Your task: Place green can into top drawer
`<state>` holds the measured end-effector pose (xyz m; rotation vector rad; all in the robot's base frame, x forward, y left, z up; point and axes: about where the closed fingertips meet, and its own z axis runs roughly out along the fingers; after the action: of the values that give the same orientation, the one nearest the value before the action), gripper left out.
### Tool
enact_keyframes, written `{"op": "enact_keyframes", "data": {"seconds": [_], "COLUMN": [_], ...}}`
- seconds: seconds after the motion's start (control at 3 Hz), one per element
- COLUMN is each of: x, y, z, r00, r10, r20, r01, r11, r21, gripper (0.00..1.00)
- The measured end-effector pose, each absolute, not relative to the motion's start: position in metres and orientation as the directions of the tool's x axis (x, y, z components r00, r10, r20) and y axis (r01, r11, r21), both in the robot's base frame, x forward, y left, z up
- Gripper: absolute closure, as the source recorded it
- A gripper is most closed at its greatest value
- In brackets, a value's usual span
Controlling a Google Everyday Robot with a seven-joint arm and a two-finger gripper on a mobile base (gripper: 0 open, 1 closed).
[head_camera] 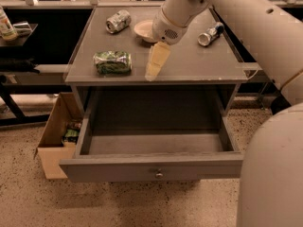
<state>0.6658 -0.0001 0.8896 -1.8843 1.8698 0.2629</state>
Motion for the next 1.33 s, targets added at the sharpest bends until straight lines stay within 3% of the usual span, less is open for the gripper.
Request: {"op": "enact_keyframes", "data": {"seconds": [1.33], "x": [0.698], "y": [0.061], "z": [0.875], "r00": [0.049], "r10": [-0.843], "r20": [-0.536], "r01": [-0.991], "r11": [0.024], "r21": [-0.128], "gripper": [0.0]}}
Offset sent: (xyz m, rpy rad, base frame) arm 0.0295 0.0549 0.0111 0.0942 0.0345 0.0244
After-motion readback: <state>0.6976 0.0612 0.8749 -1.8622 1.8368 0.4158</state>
